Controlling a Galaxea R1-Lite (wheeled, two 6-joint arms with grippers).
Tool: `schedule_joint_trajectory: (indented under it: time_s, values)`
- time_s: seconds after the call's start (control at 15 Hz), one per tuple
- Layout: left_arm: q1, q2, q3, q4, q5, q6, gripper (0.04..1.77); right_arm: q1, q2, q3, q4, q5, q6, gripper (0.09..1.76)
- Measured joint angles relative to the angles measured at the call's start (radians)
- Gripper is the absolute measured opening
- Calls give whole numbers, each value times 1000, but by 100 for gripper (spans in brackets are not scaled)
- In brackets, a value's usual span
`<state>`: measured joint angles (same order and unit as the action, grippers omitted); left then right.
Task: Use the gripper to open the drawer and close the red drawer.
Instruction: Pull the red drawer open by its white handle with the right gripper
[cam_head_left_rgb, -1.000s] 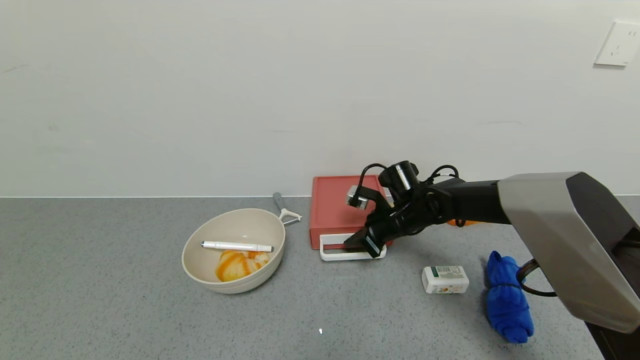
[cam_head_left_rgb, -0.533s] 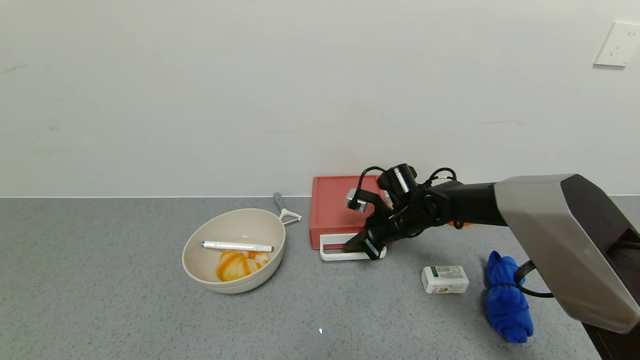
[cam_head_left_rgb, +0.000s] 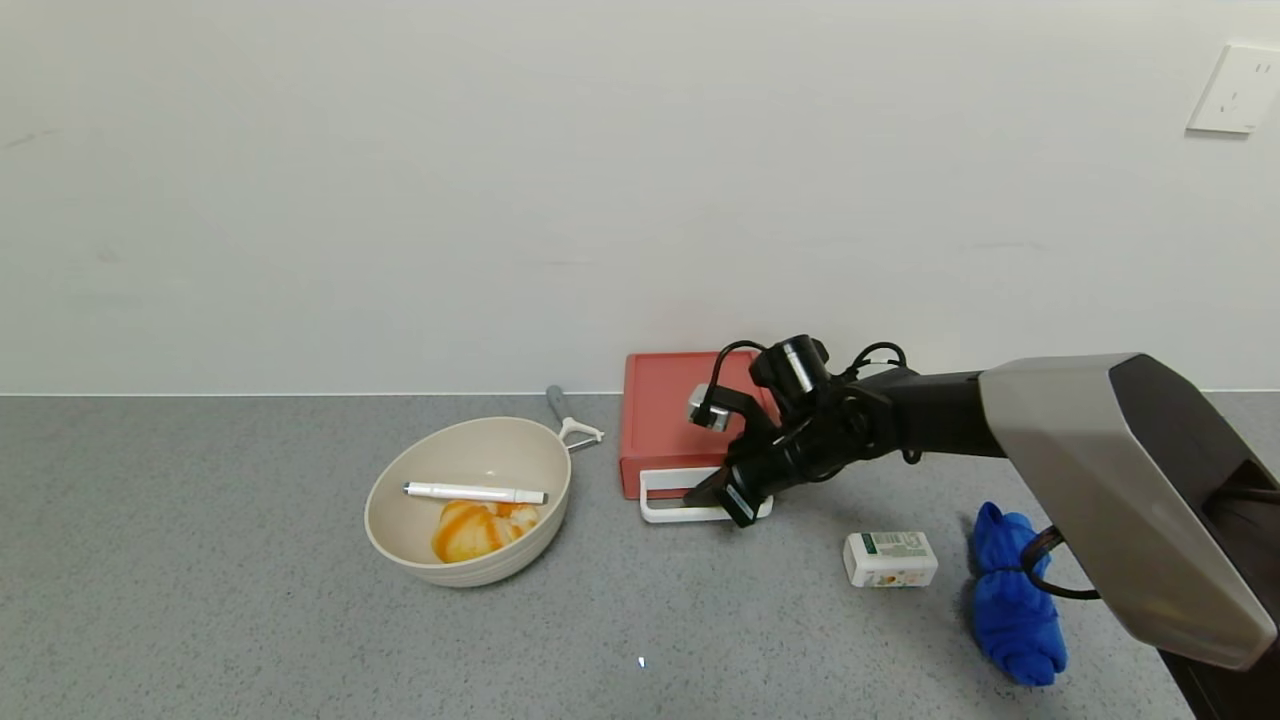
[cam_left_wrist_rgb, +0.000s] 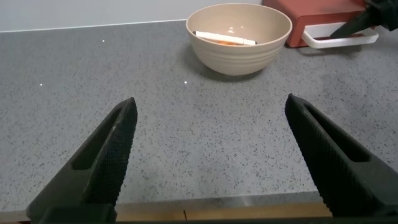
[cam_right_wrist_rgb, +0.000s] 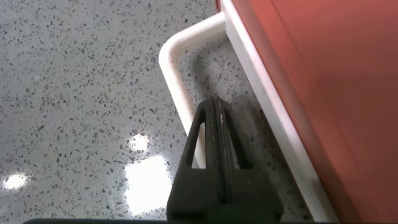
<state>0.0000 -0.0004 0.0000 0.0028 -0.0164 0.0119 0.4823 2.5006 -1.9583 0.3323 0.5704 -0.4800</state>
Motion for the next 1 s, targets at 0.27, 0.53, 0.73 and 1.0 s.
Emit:
schedule_joint_trajectory:
  time_s: [0.27, 0.53, 0.73, 1.0]
  values:
    - [0, 0, 0, 0, 0, 0, 172, 7, -10, 40, 0, 1, 1, 12]
    - [0, 0, 0, 0, 0, 0, 172, 20, -32, 96, 1, 0, 3, 12]
    - [0, 0, 0, 0, 0, 0, 172, 28, -49, 132, 1, 0, 23, 12]
    - [0, 0, 0, 0, 0, 0, 172, 37, -80, 202, -8, 0, 26, 12]
